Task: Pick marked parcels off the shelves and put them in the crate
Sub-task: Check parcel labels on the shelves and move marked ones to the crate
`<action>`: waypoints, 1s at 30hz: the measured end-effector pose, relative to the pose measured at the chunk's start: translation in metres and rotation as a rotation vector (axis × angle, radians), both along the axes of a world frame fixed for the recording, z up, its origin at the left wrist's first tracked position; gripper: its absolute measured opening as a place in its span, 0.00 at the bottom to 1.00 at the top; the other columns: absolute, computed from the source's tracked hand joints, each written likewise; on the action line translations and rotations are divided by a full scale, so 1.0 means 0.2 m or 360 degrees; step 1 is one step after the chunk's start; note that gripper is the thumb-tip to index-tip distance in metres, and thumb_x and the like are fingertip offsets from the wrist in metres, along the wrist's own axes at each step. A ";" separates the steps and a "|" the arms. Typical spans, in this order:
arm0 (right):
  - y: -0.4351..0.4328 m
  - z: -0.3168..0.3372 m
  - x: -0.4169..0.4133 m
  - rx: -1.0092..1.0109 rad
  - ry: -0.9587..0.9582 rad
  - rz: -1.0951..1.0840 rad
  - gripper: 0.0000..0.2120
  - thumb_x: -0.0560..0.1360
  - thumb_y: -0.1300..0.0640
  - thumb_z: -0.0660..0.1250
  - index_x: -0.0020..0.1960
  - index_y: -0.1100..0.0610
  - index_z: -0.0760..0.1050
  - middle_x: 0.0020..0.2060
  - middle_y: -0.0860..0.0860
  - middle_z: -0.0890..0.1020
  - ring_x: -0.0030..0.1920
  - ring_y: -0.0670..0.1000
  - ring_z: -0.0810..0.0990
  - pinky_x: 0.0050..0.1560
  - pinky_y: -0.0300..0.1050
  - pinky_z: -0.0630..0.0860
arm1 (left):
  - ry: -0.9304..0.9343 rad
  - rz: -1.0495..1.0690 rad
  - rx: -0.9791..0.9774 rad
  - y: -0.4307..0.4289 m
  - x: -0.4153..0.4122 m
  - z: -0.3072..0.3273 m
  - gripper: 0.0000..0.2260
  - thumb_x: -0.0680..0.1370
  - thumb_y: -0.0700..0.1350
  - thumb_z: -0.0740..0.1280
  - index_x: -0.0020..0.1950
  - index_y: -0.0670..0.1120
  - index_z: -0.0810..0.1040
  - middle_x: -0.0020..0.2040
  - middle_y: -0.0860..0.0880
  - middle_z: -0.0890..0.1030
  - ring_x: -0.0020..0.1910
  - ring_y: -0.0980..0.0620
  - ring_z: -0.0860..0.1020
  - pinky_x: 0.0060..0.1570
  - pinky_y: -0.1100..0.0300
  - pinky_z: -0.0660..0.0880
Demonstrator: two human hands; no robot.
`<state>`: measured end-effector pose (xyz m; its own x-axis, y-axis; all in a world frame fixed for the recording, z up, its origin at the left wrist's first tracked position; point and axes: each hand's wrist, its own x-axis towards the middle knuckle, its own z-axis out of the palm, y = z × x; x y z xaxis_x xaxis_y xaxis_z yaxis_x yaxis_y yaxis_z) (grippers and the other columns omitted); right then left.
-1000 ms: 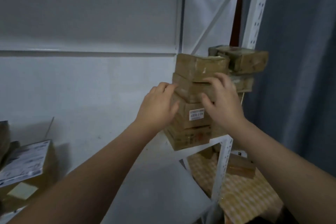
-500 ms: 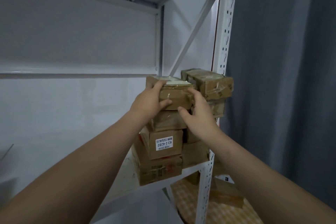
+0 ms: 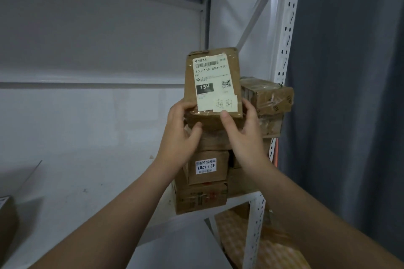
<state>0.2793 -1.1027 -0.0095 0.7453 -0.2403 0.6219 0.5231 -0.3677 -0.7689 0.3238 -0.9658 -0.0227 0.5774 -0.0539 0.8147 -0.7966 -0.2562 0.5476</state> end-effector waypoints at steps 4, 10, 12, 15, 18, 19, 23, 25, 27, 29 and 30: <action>0.00 -0.01 -0.07 0.0348 -0.0092 0.0207 0.14 0.80 0.48 0.56 0.65 0.50 0.64 0.52 0.41 0.75 0.49 0.31 0.76 0.49 0.29 0.73 | 0.0250 -0.0349 -0.0652 0.03 -0.12 0.03 0.10 0.80 0.44 0.63 0.58 0.49 0.64 0.59 0.52 0.74 0.58 0.58 0.75 0.55 0.64 0.75; 0.14 -0.07 -0.15 0.0373 -0.0129 0.0280 0.06 0.78 0.55 0.63 0.53 0.48 0.68 0.53 0.53 0.80 0.52 0.47 0.81 0.46 0.38 0.79 | 0.0304 -0.0147 -0.0691 0.20 -0.21 -0.01 0.12 0.78 0.44 0.66 0.61 0.48 0.73 0.60 0.51 0.77 0.60 0.54 0.76 0.55 0.57 0.78; 0.19 -0.09 -0.18 0.0369 -0.0139 0.0265 0.06 0.78 0.56 0.64 0.53 0.49 0.68 0.52 0.52 0.80 0.50 0.45 0.81 0.46 0.36 0.78 | 0.0325 -0.0139 -0.0727 0.26 -0.25 -0.03 0.11 0.78 0.44 0.66 0.60 0.49 0.74 0.60 0.51 0.78 0.60 0.53 0.76 0.55 0.55 0.78; 0.28 -0.10 -0.24 0.0401 -0.0124 0.0230 0.07 0.79 0.56 0.63 0.55 0.53 0.69 0.47 0.47 0.80 0.44 0.39 0.81 0.42 0.34 0.77 | 0.0374 -0.0168 -0.0758 0.34 -0.29 -0.06 0.10 0.78 0.43 0.66 0.58 0.49 0.74 0.58 0.51 0.79 0.59 0.52 0.77 0.54 0.54 0.78; 0.37 -0.10 -0.30 0.0400 -0.0120 0.0161 0.10 0.79 0.56 0.63 0.58 0.57 0.68 0.48 0.49 0.80 0.45 0.41 0.81 0.41 0.33 0.77 | 0.0434 -0.0177 -0.0749 0.43 -0.34 -0.07 0.10 0.78 0.44 0.66 0.59 0.50 0.74 0.57 0.53 0.79 0.59 0.53 0.77 0.54 0.56 0.78; 0.40 -0.10 -0.32 0.0392 -0.0118 0.0123 0.10 0.79 0.56 0.63 0.58 0.57 0.68 0.48 0.49 0.80 0.45 0.40 0.81 0.41 0.33 0.76 | 0.0448 -0.0184 -0.0744 0.45 -0.35 -0.07 0.10 0.78 0.44 0.66 0.58 0.50 0.73 0.57 0.54 0.79 0.58 0.54 0.77 0.54 0.56 0.78; 0.52 -0.13 -0.42 0.0390 -0.0088 -0.0003 0.10 0.79 0.56 0.63 0.59 0.59 0.68 0.46 0.47 0.79 0.41 0.35 0.79 0.39 0.31 0.75 | 0.0504 -0.0228 -0.0709 0.56 -0.43 -0.10 0.10 0.78 0.45 0.66 0.58 0.51 0.73 0.57 0.54 0.79 0.58 0.54 0.77 0.55 0.55 0.78; 0.58 -0.17 -0.49 0.0407 -0.0060 -0.0073 0.11 0.79 0.55 0.63 0.59 0.58 0.69 0.46 0.47 0.79 0.42 0.36 0.79 0.40 0.31 0.74 | 0.0544 -0.0258 -0.0688 0.61 -0.48 -0.13 0.10 0.78 0.44 0.66 0.59 0.50 0.74 0.57 0.53 0.79 0.58 0.53 0.77 0.55 0.54 0.78; 0.63 -0.23 -0.57 0.0453 -0.0023 -0.0125 0.11 0.79 0.54 0.63 0.59 0.57 0.69 0.46 0.47 0.79 0.43 0.38 0.79 0.41 0.33 0.75 | 0.0566 -0.0299 -0.0666 0.65 -0.53 -0.18 0.11 0.78 0.43 0.66 0.59 0.49 0.74 0.57 0.52 0.79 0.57 0.52 0.78 0.53 0.54 0.79; 0.67 -0.30 -0.66 0.0519 0.0008 -0.0186 0.10 0.79 0.55 0.62 0.58 0.57 0.68 0.46 0.48 0.79 0.43 0.40 0.79 0.42 0.35 0.76 | 0.0587 -0.0339 -0.0613 0.68 -0.58 -0.24 0.10 0.78 0.44 0.67 0.59 0.49 0.75 0.57 0.51 0.79 0.57 0.53 0.78 0.53 0.54 0.79; 0.68 -0.34 -0.71 0.0550 0.0024 -0.0234 0.10 0.79 0.55 0.62 0.58 0.57 0.68 0.46 0.49 0.79 0.44 0.41 0.80 0.42 0.35 0.77 | 0.0606 -0.0353 -0.0577 0.68 -0.60 -0.28 0.10 0.78 0.44 0.67 0.59 0.50 0.75 0.57 0.51 0.79 0.56 0.54 0.78 0.52 0.56 0.79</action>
